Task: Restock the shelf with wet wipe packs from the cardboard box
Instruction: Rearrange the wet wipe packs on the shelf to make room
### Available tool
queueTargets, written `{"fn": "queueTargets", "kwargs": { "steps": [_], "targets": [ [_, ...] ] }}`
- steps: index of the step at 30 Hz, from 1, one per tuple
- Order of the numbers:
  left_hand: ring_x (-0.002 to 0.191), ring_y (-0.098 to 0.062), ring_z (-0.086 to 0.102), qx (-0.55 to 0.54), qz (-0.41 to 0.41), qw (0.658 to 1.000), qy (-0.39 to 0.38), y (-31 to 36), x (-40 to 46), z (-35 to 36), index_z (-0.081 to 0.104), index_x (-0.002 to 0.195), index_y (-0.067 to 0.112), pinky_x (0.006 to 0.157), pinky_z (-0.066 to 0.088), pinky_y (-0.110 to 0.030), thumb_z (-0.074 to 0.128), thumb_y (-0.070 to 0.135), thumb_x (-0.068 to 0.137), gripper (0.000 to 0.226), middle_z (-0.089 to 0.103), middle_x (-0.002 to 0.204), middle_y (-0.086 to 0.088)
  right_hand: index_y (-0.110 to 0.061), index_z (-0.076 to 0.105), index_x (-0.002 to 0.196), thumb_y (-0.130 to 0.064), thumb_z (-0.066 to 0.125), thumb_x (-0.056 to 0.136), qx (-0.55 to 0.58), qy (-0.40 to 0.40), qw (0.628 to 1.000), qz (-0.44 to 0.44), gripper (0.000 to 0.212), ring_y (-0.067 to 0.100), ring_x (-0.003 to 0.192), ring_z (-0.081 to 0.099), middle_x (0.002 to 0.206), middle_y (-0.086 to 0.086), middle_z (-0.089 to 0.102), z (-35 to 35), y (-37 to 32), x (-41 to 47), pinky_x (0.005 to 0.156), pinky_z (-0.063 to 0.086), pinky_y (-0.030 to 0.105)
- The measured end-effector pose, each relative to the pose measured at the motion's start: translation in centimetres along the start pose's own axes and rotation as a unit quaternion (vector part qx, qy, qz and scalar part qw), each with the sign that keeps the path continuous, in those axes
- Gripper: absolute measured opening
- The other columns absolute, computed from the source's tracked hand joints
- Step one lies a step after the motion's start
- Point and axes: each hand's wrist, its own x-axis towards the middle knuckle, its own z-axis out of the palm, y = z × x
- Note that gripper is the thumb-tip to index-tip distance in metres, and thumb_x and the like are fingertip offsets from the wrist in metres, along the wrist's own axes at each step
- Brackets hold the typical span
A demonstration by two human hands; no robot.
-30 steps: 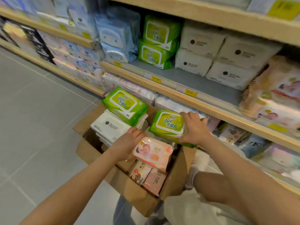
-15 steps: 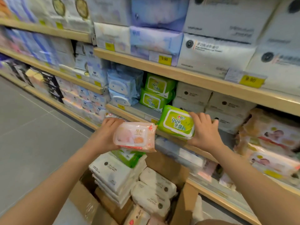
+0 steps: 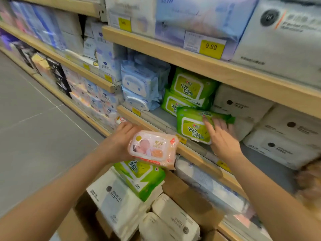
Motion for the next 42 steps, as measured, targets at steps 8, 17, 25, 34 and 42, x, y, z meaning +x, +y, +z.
{"fn": "queueTargets", "kwargs": {
  "steps": [8, 17, 25, 34, 42],
  "targets": [
    [0.106, -0.024, 0.048, -0.016, 0.001, 1.0, 0.005, 0.1, 0.1, 1.7, 0.049, 0.126, 0.015, 0.097, 0.036, -0.032, 0.073, 0.062, 0.06, 0.084, 0.053, 0.116, 0.0, -0.025, 0.041, 0.14, -0.038, 0.067, 0.081, 0.223, -0.011, 0.975, 0.013, 0.066, 0.031, 0.127, 0.034, 0.138, 0.01, 0.037, -0.7, 2.8, -0.7, 0.101, 0.035, 0.041],
    [0.107, -0.023, 0.048, -0.017, -0.002, 1.0, 0.015, -0.4, -0.5, 1.1, 0.049, 0.126, 0.014, 0.098, 0.031, -0.027, 0.077, 0.061, 0.058, 0.087, 0.054, 0.116, 0.0, -0.022, 0.048, 0.125, -0.026, 0.071, 0.082, 0.306, 0.008, 0.93, 0.202, 0.049, 0.034, 0.101, 0.061, 0.149, 0.015, 0.023, -0.1, -1.8, -0.3, 0.09, 0.047, 0.039],
    [0.111, -0.025, 0.047, 0.009, -0.042, 0.999, 0.016, -3.3, -0.8, -0.5, 0.048, 0.125, 0.017, 0.094, 0.04, -0.037, 0.077, 0.062, 0.058, 0.086, 0.054, 0.118, -0.001, -0.017, 0.047, 0.132, -0.018, 0.061, 0.09, 0.323, 0.011, 0.932, 0.164, 0.044, 0.04, 0.113, 0.055, 0.153, 0.017, 0.016, 0.8, -5.8, 5.3, 0.098, 0.043, 0.04],
    [0.11, -0.026, 0.045, 0.011, -0.039, 0.999, 0.013, -3.4, 0.0, -0.6, 0.051, 0.125, 0.012, 0.093, 0.041, -0.037, 0.079, 0.056, 0.06, 0.084, 0.053, 0.117, -0.002, -0.017, 0.05, 0.129, -0.021, 0.06, 0.09, 0.33, -0.006, 0.931, 0.159, 0.04, 0.04, 0.124, 0.044, 0.154, 0.013, 0.014, 1.2, -7.6, 7.4, 0.101, 0.04, 0.042],
    [0.116, -0.019, 0.036, -0.001, -0.033, 0.999, -0.043, 2.4, 1.3, -1.2, 0.045, 0.13, 0.019, 0.096, 0.042, -0.039, 0.073, 0.066, 0.057, 0.091, 0.048, 0.123, 0.002, -0.027, 0.02, 0.149, -0.057, 0.058, 0.083, 0.475, -0.164, 0.857, 0.116, 0.083, 0.027, 0.143, 0.018, 0.158, 0.003, 0.012, -5.6, -5.2, 2.7, 0.116, 0.02, 0.044]
  ]
}}
